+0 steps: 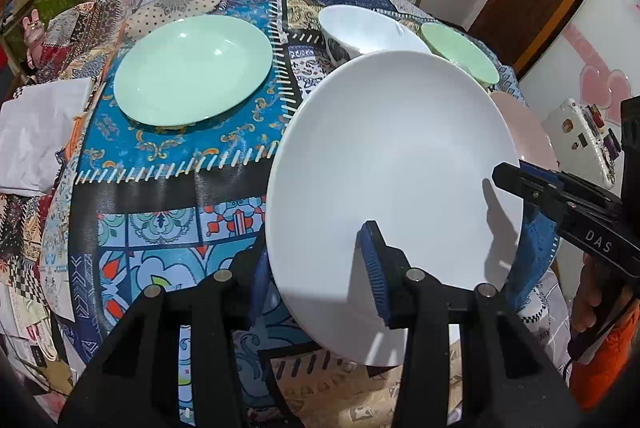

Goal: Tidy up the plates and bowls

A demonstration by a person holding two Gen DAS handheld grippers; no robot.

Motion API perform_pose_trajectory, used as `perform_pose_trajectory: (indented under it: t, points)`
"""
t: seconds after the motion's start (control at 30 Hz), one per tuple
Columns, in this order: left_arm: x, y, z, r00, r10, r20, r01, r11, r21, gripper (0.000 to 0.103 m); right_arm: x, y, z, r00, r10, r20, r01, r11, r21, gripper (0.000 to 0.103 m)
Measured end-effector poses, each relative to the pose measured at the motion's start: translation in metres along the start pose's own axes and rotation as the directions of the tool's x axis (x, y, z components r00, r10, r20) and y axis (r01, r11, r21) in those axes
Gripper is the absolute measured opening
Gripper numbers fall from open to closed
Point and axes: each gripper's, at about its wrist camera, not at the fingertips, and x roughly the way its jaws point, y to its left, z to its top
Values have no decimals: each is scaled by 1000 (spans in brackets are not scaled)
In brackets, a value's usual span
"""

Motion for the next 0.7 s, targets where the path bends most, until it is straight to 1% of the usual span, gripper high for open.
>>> perform_pose_trajectory:
  t: [0.33, 0.6, 0.7]
  points:
    - [21, -2, 0, 999, 1, -42, -1, 1000, 0, 43, 12, -9, -5, 1000, -4, -28, 4, 1000, 24, 30]
    - [27, -4, 2, 999, 20, -43, -19, 1000, 9, 43, 20, -14, -7, 999, -2, -47, 4, 999, 42, 30]
    - [30, -2, 5, 998, 23, -50, -23, 1000, -2, 43, 21, -13, -8, 999, -7, -45, 9, 999, 43, 30]
